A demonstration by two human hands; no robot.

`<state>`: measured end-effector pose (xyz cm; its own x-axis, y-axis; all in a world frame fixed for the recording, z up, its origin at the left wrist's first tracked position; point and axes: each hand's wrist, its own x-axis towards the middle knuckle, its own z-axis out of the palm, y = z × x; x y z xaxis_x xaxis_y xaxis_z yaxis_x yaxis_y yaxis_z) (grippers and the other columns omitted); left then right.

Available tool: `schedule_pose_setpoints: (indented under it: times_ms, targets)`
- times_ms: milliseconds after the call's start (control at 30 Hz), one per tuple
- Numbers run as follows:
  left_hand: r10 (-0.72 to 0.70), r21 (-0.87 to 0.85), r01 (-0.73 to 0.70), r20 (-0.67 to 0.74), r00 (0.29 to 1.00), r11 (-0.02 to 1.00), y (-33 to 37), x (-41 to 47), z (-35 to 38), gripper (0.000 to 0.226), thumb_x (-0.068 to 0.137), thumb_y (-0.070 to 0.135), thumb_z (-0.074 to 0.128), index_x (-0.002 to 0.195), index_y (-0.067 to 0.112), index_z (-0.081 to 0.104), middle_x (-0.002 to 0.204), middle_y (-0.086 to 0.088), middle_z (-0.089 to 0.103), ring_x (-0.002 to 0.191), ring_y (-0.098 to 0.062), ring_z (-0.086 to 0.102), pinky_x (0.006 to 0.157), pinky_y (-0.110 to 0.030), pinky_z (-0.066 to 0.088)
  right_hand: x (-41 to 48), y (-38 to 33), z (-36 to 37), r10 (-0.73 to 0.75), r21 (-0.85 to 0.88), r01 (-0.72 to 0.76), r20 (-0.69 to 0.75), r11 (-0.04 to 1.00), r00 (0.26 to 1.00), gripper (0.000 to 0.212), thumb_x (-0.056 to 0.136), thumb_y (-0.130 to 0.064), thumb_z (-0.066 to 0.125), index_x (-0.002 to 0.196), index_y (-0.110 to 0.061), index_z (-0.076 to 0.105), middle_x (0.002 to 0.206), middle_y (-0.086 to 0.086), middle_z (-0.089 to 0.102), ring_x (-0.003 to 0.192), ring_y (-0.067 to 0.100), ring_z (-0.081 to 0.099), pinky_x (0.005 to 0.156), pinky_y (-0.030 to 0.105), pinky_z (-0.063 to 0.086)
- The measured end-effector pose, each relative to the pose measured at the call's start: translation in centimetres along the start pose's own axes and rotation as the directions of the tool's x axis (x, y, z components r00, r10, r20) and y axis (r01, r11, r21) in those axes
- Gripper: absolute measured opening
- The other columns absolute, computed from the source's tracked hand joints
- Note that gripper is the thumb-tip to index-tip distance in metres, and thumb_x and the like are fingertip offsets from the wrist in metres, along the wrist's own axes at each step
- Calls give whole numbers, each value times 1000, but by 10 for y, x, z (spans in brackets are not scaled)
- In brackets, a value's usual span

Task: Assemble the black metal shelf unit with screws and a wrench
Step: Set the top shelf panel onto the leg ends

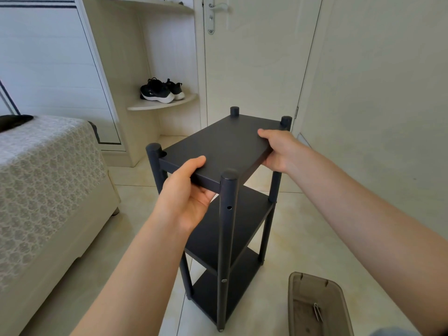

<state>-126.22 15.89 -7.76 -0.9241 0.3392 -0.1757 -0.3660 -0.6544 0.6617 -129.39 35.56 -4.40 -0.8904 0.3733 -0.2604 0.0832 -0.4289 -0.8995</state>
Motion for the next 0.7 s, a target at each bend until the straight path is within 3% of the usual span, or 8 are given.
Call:
schedule_pose_setpoints:
  times_ms: [133, 400, 533, 700]
  targets:
    - [-20, -21, 21, 10, 1000, 1000, 1, 2, -4, 22, 96, 4, 59, 118, 2, 62, 106, -16, 76, 92, -28, 76, 60, -32, 61, 10, 8, -2, -18, 38, 18, -4, 999, 1000, 29, 99, -7, 54, 128, -2, 54, 103, 13, 71, 76, 23, 73, 50, 33, 57]
    - [-18, -16, 18, 2, 1000, 1000, -6, 1, -11, 26, 95, 4, 61, 121, 3, 61, 108, -16, 76, 94, -28, 76, 62, -33, 61, 11, 24, -9, -18, 100, 18, 3, 995, 1000, 31, 99, -13, 57, 128, -3, 54, 105, 12, 72, 77, 21, 74, 54, 31, 58]
    - [-35, 1, 35, 0, 999, 999, -13, 0, -18, 35, 92, 5, 64, 126, 4, 60, 113, -15, 74, 97, -27, 75, 65, -34, 61, 14, 37, -17, 10, 118, -8, -13, 993, 1000, 31, 97, -14, 60, 126, -4, 55, 107, 12, 72, 81, 22, 74, 54, 32, 58]
    - [-52, 1, 52, 63, 997, 999, -13, 0, -24, 55, 75, 14, 75, 126, 1, 60, 123, -10, 70, 107, -30, 72, 71, -36, 62, 17, 37, -16, -8, 122, 8, -5, 992, 1000, 31, 96, -15, 64, 123, -2, 58, 102, 11, 74, 76, 20, 75, 55, 32, 58]
